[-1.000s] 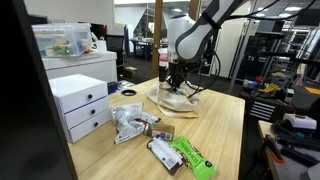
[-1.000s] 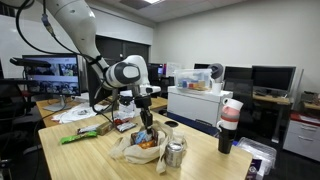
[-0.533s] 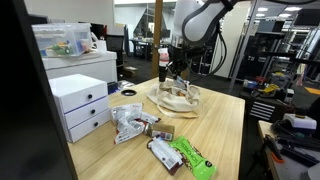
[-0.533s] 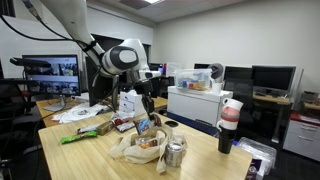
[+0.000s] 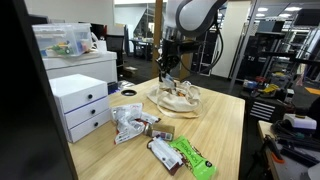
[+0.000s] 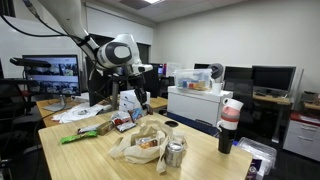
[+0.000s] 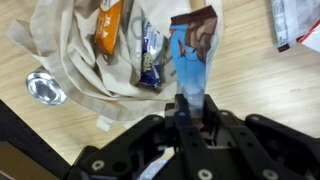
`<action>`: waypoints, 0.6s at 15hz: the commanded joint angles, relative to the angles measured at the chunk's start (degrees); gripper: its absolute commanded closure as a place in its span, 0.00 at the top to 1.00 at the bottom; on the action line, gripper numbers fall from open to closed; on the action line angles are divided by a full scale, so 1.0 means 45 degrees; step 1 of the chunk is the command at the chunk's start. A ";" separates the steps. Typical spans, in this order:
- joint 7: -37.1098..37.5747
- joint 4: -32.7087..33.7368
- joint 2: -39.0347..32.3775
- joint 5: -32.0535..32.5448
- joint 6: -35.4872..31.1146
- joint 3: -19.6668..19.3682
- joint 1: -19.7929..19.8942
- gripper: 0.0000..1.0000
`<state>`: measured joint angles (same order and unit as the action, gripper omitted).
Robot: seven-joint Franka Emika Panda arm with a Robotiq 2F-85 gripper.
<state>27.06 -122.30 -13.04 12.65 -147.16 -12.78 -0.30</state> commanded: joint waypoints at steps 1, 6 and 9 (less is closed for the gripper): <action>-0.0354 -0.0168 0.0305 -0.0653 -0.0142 0.0683 0.0019 0.05; -0.0488 -0.0078 -0.0064 -0.1381 -0.0210 0.1542 -0.0192 0.05; -0.0364 -0.0096 -0.0224 -0.1160 -0.0201 0.1670 -0.0397 0.44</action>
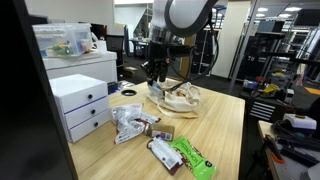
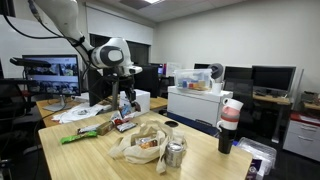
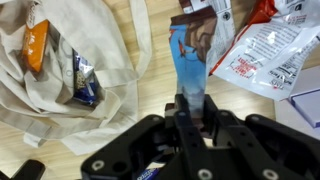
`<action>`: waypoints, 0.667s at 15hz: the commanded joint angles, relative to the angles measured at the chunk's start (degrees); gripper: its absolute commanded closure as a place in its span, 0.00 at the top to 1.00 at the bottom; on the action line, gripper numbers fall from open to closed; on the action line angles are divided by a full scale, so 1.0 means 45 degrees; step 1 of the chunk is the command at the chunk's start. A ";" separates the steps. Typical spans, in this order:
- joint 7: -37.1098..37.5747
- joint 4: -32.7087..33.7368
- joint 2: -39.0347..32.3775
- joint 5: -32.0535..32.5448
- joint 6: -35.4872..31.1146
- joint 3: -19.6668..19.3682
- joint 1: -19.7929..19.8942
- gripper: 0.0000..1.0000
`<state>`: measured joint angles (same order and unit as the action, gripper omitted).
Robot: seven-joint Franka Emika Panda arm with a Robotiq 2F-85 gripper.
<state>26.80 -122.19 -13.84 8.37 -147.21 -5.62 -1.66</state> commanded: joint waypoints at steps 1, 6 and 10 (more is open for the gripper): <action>-0.0332 -0.0119 -0.0075 -0.0184 -0.0110 0.0100 -0.0135 0.45; -0.0284 -0.0159 -0.0038 -0.0087 -0.0127 -0.0002 -0.0202 0.78; -0.0302 -0.0293 0.0078 -0.0299 0.0020 -0.0282 0.0106 0.99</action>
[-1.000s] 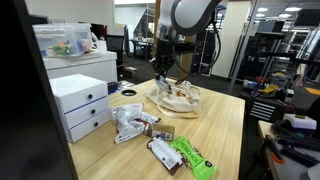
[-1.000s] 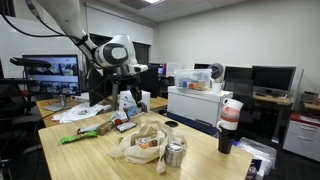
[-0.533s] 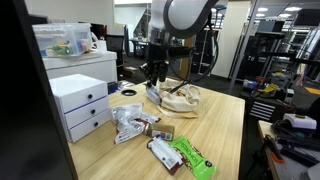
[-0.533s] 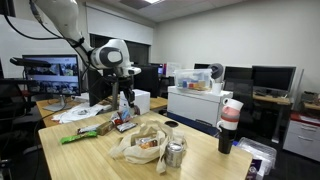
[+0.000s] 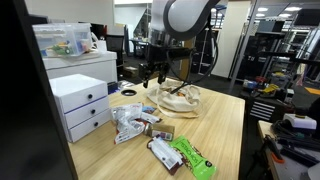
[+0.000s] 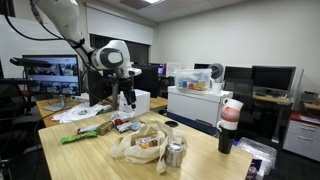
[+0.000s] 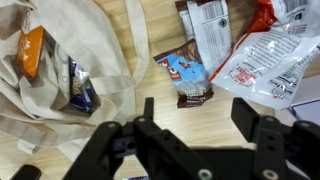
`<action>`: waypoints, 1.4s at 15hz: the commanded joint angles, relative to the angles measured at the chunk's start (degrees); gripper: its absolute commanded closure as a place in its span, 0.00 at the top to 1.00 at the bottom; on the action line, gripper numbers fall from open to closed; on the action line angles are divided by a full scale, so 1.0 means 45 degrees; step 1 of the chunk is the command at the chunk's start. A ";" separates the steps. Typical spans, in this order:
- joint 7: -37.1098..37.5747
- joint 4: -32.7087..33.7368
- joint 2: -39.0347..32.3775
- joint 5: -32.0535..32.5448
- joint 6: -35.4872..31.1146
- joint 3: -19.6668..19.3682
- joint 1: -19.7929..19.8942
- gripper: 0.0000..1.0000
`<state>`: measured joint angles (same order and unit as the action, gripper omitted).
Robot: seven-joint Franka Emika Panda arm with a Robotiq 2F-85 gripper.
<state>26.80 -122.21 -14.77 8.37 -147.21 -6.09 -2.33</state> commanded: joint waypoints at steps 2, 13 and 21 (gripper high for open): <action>-0.0202 -0.0348 0.0348 -0.0318 0.0178 -0.0481 0.0462 1.00; 0.0523 -0.0752 0.0035 -0.0531 0.1409 -0.1602 0.1449 1.00; 0.1838 -0.1074 -0.1107 -0.0609 0.0496 -0.2484 0.1705 1.00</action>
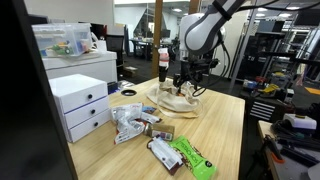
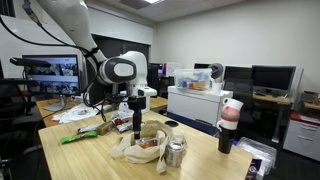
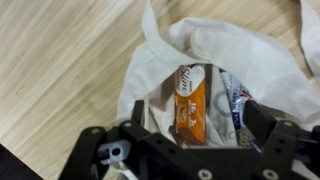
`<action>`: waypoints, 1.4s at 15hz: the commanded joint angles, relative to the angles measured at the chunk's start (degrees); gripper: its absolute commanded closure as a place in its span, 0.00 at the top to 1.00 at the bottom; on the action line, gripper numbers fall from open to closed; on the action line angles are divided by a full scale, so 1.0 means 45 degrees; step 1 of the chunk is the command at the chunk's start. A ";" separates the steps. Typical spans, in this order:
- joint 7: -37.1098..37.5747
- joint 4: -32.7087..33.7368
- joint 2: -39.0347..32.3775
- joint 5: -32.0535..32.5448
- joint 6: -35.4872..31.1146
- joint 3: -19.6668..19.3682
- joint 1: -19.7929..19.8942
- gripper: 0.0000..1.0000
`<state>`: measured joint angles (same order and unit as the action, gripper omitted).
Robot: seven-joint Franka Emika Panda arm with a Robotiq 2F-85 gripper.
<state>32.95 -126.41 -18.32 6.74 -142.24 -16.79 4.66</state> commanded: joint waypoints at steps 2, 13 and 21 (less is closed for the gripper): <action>0.0665 -0.0080 -0.0727 -0.0389 -0.1161 -0.0221 0.0257 1.00; 0.0364 0.0627 -0.1681 -0.1465 -0.3110 -0.0276 0.0197 0.99; 0.0269 0.0932 -0.2289 -0.1693 -0.3462 0.0051 0.0032 0.84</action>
<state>35.34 -122.45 -27.39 1.38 -156.15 -17.18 5.14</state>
